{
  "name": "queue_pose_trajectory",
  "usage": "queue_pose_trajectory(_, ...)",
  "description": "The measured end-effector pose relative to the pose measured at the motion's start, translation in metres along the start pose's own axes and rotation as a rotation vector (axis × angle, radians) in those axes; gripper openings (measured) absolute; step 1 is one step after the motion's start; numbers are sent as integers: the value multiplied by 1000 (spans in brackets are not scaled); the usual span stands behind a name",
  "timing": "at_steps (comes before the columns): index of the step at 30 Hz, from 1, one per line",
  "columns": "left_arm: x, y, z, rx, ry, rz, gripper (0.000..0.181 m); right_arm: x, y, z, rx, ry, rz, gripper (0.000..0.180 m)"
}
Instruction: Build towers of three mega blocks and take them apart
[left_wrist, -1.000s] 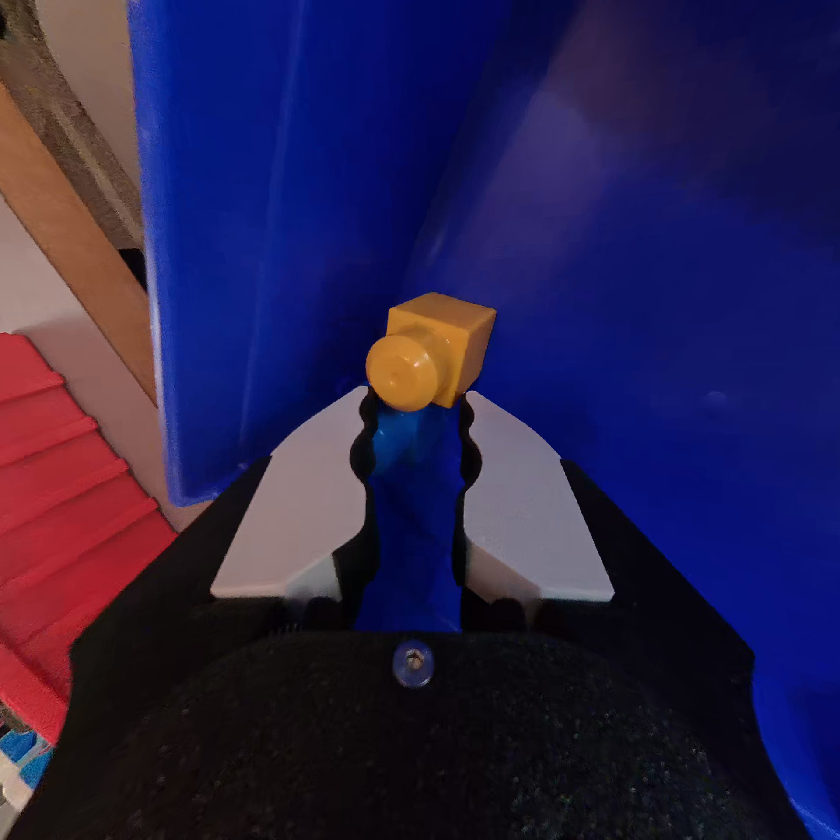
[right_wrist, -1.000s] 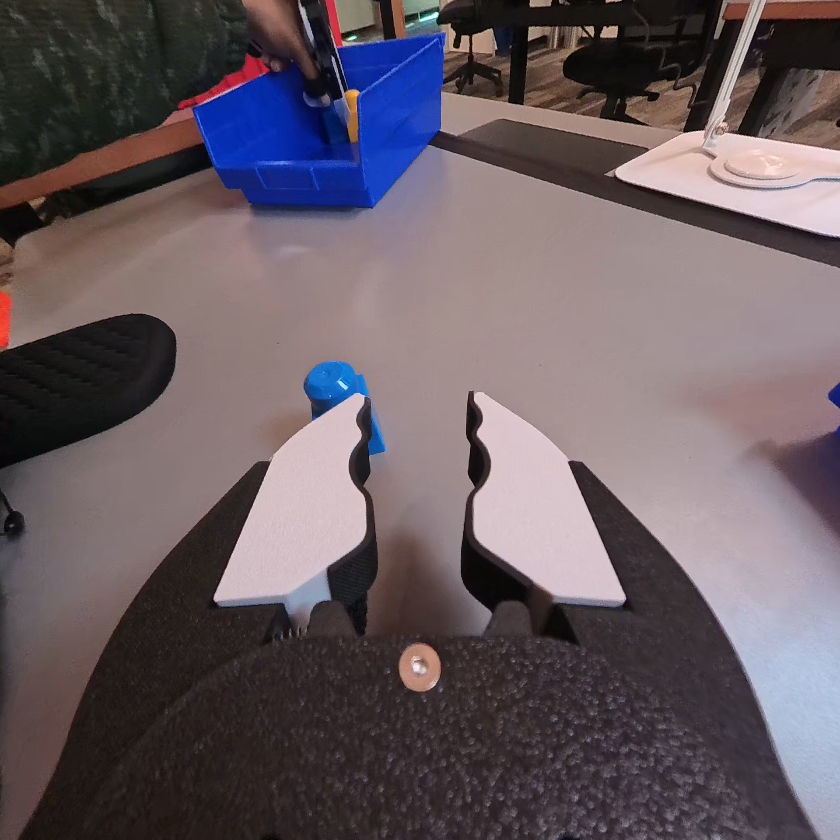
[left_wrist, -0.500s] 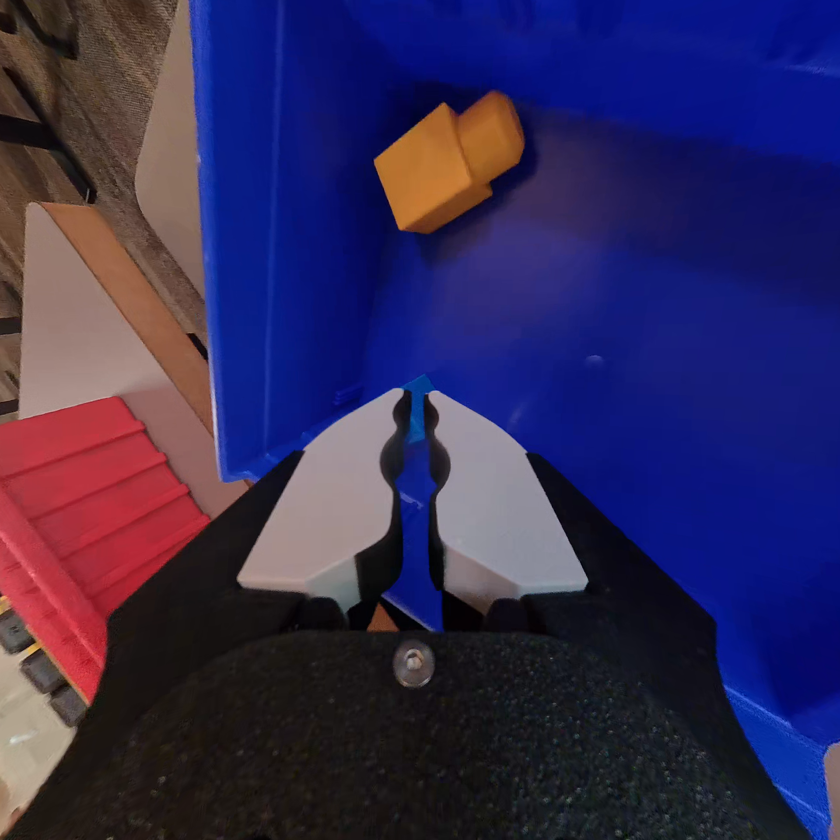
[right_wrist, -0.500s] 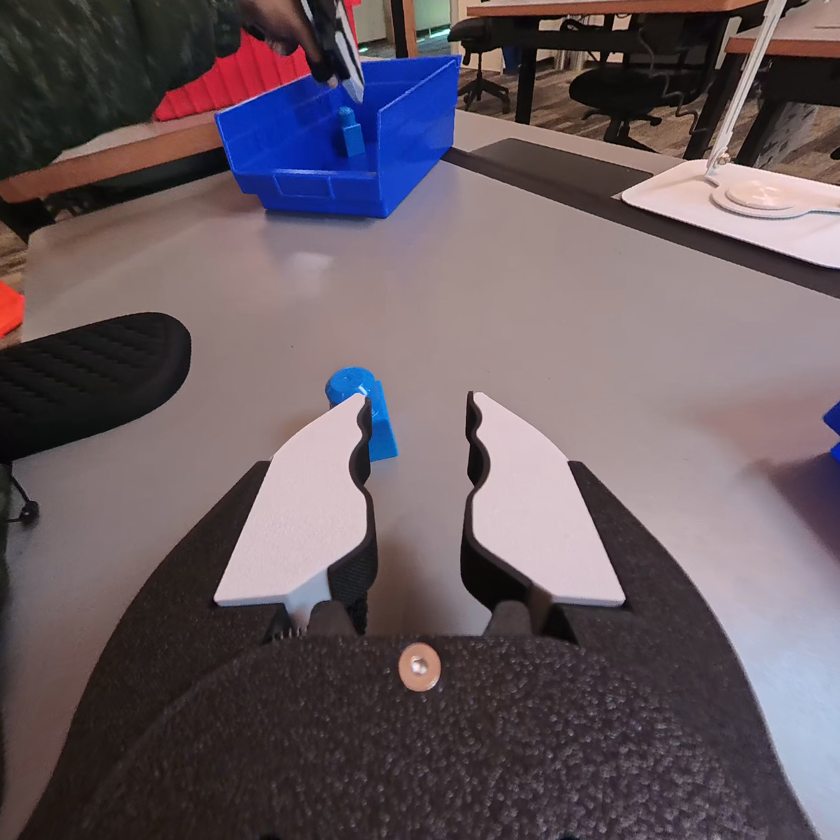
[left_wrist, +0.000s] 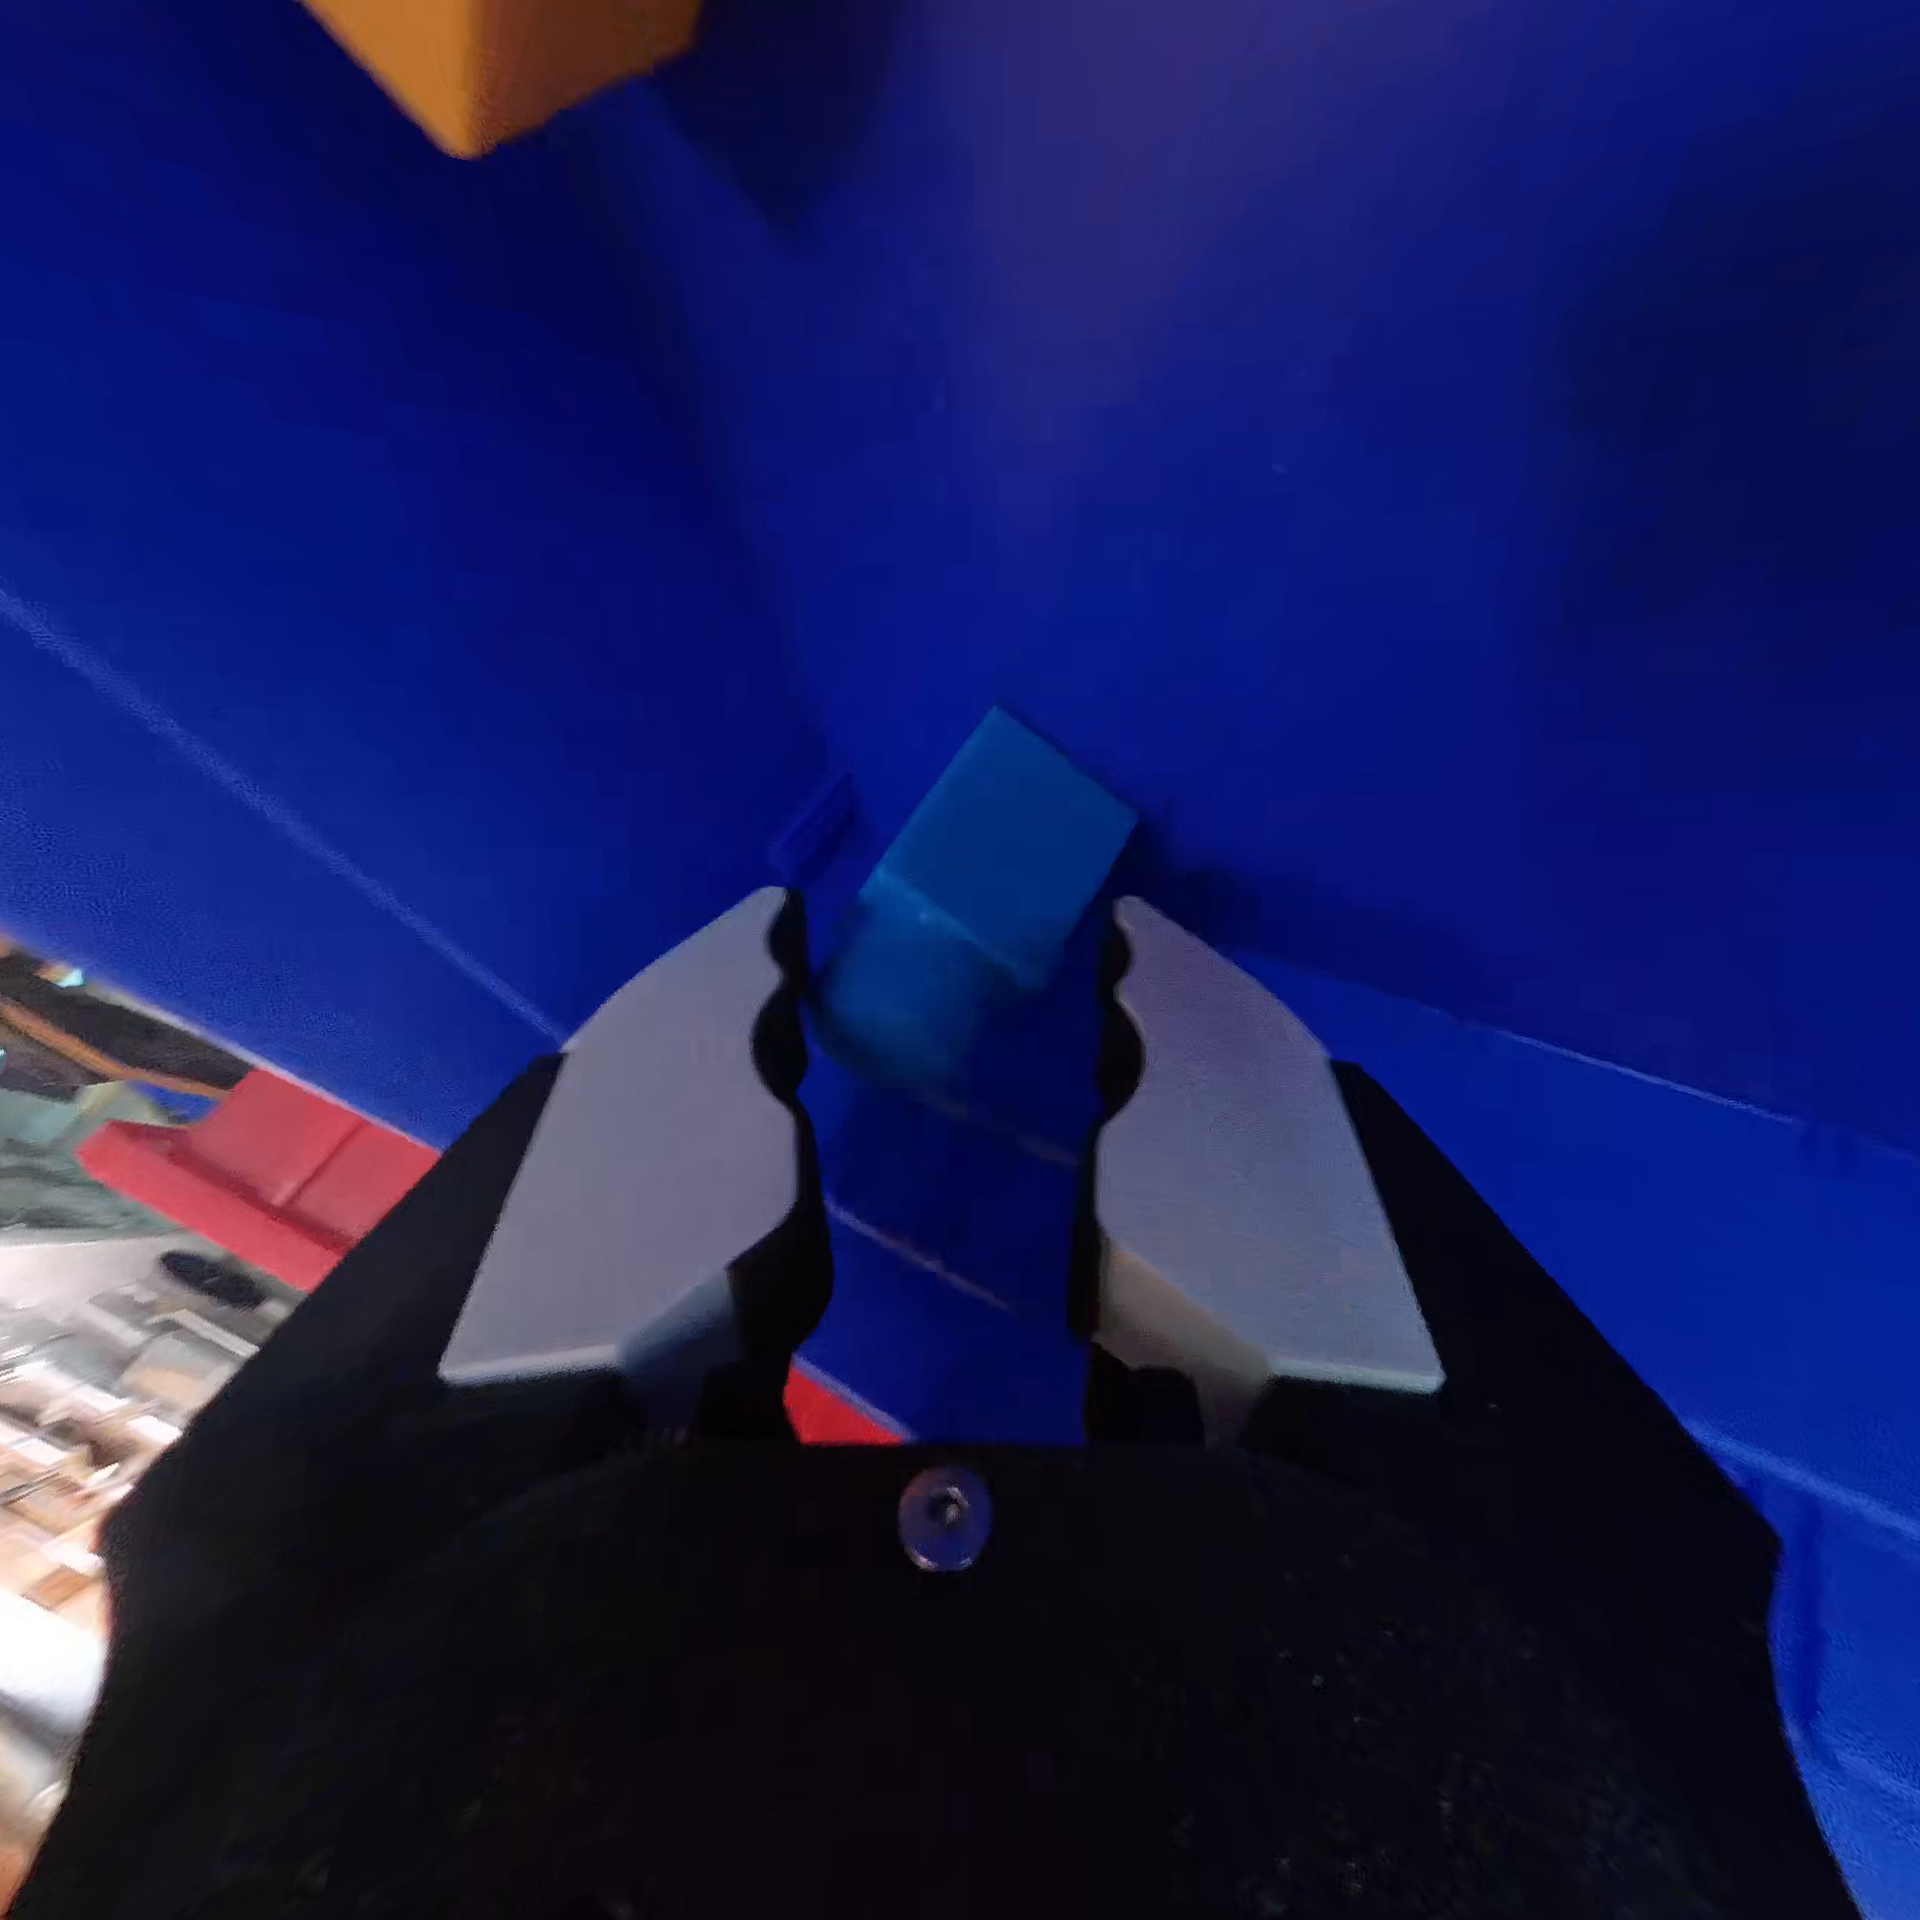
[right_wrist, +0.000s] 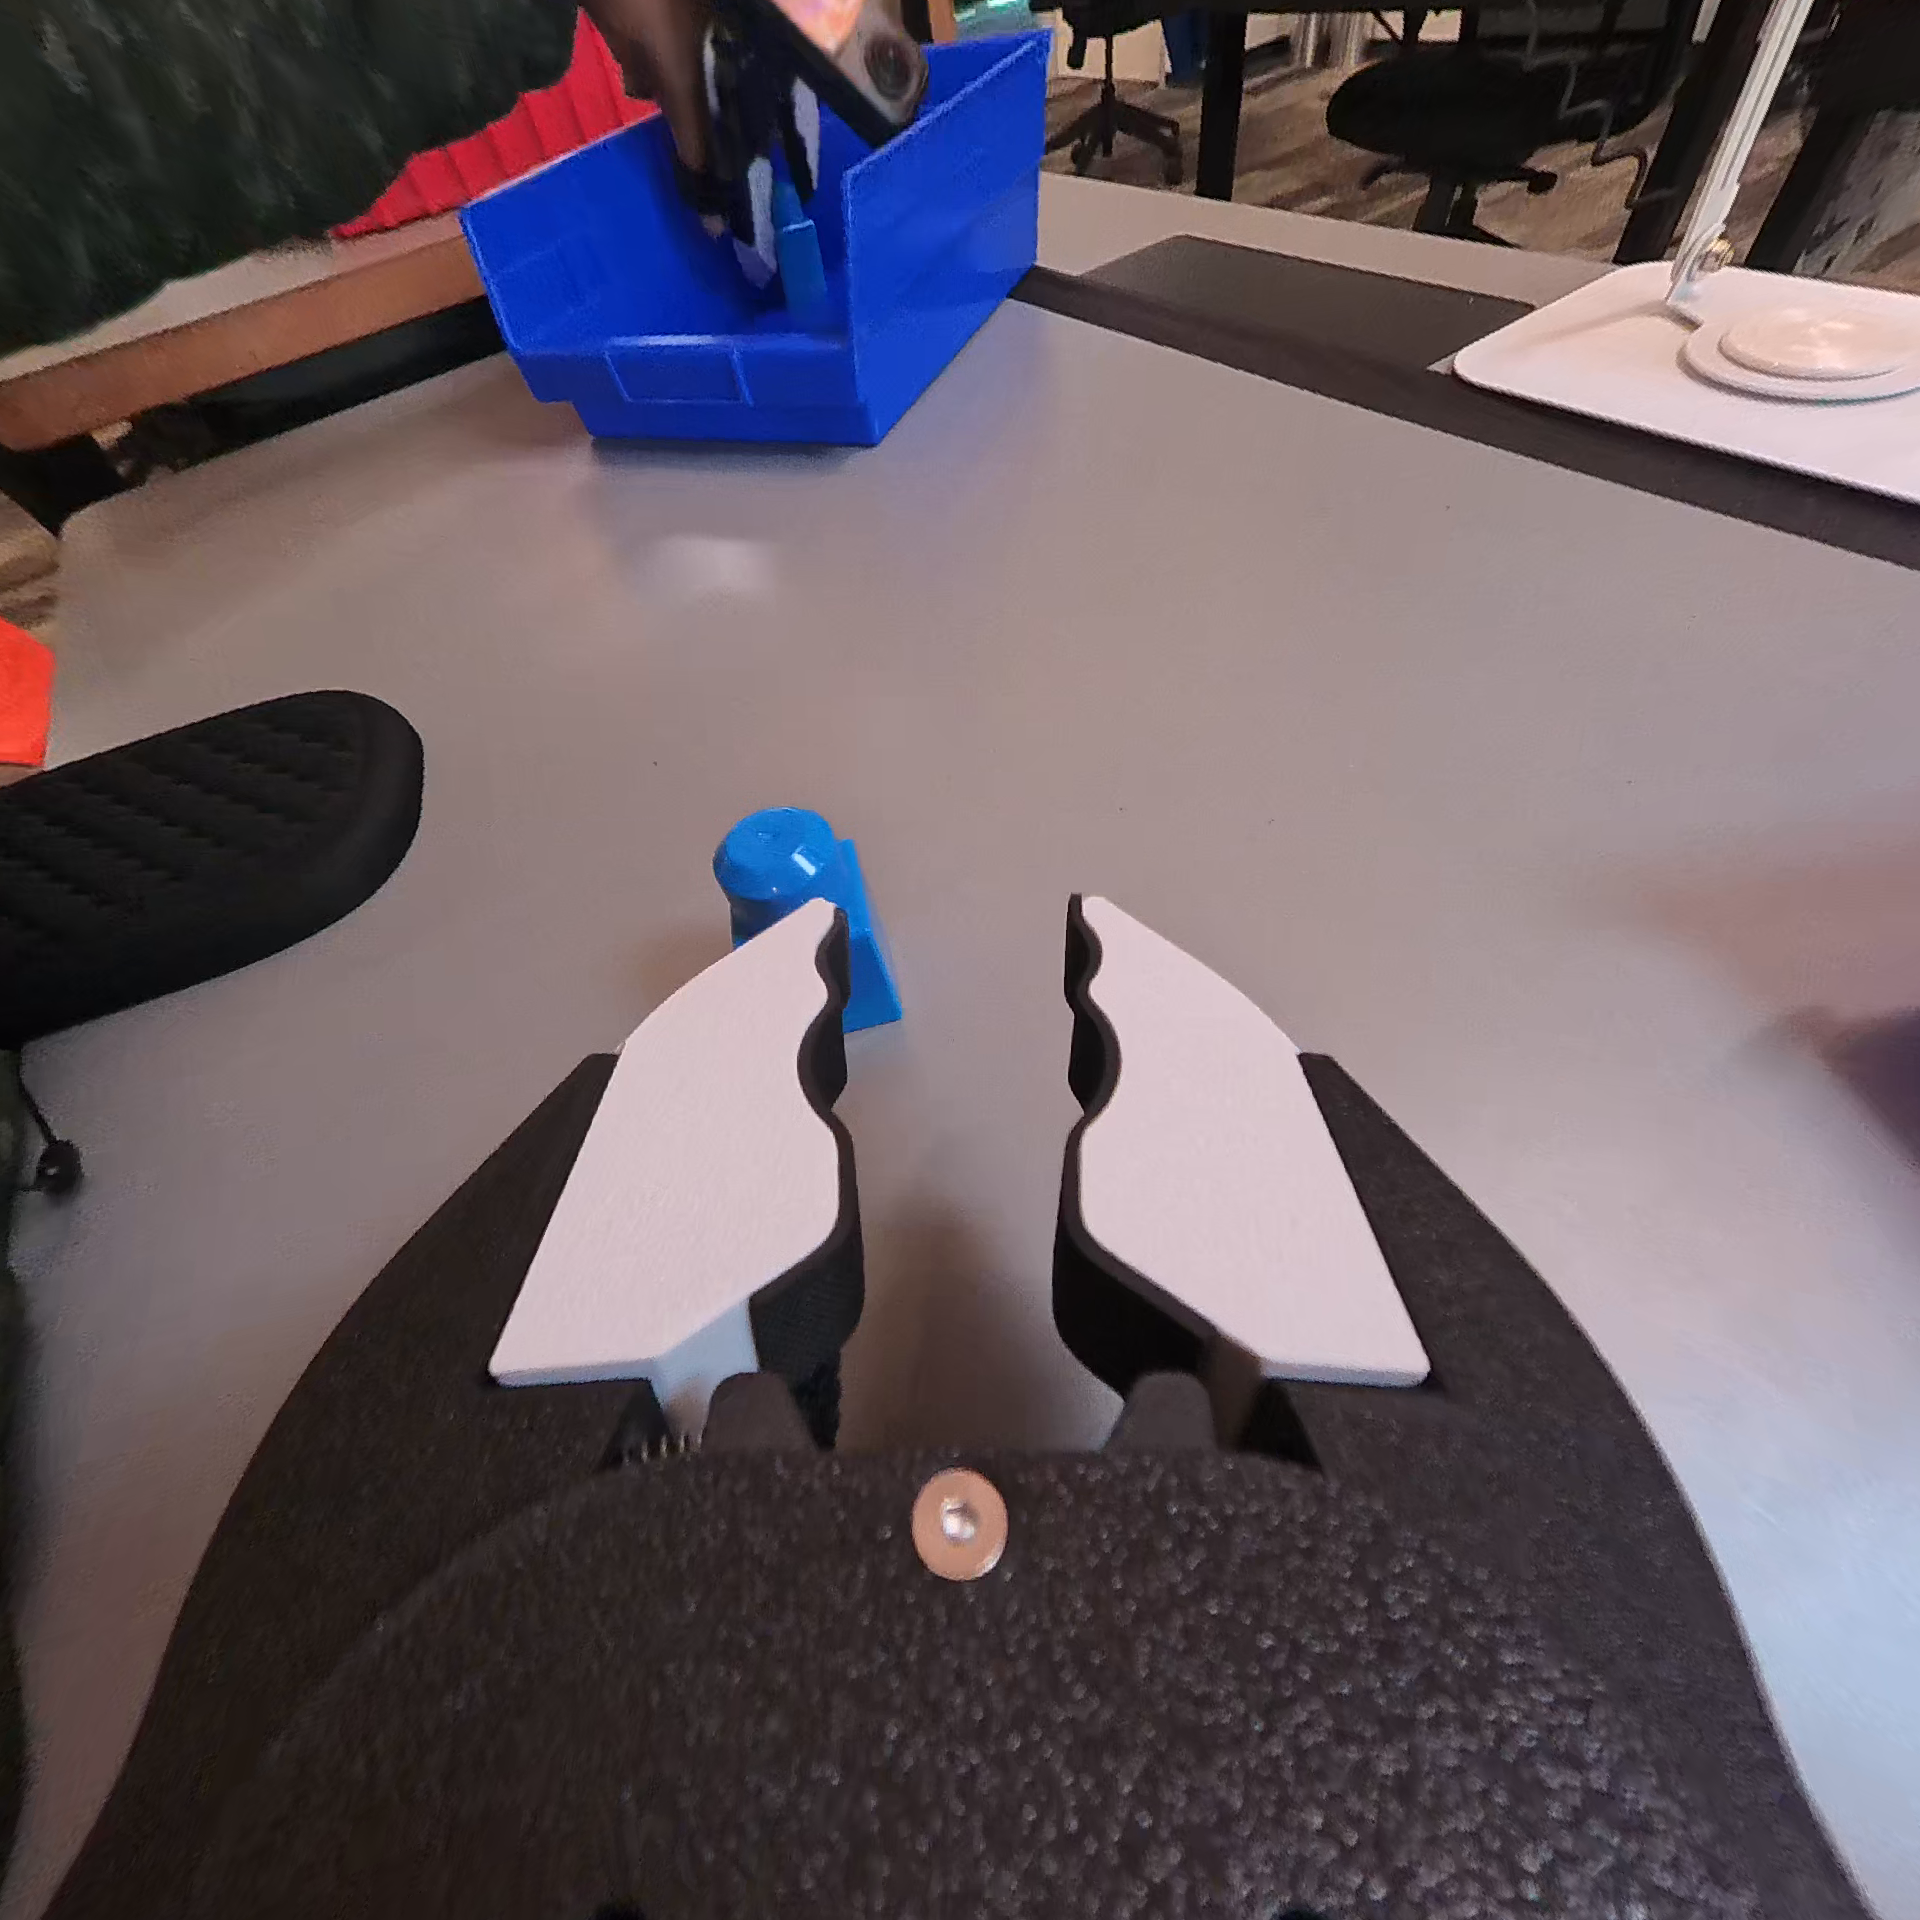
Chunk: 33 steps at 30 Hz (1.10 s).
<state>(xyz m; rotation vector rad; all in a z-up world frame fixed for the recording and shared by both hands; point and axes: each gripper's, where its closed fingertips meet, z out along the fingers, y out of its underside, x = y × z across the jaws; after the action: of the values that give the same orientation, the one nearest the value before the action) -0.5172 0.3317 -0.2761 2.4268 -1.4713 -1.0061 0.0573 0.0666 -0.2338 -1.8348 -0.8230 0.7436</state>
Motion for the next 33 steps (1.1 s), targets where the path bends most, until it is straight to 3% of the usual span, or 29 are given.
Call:
queue_pose_trajectory(1,0,-2,3,-7,-24,26,45,1,1,1,-4,0,4,40)
queue_pose_trajectory(3,1,-4,0,-15,-25,35,44,1,2,2,-9,1,9,40)
queue_pose_trajectory(6,3,-18,-33,104,-10,11,43,1,1,1,-3,0,9,40)
queue_pose_trajectory(11,47,-62,-157,385,55,69,42,-3,-2,0,7,-13,-3,40)
queue_pose_trajectory(19,203,-133,-304,475,21,470,43,-6,-8,-7,35,10,-51,39)
queue_pose_trajectory(23,284,-185,-317,500,51,634,43,0,-10,-13,50,39,-56,38)
queue_pose_trajectory(26,319,-213,-311,524,104,655,43,1,-13,-17,76,37,-33,38)
queue_pose_trajectory(28,329,-224,-312,588,152,638,44,3,-16,-20,96,35,-9,38)
queue_pose_trajectory(30,331,-225,-320,669,207,605,58,5,-18,-23,112,32,11,38)
queue_pose_trajectory(33,306,-214,-342,840,277,481,63,4,-21,-24,124,21,21,38)
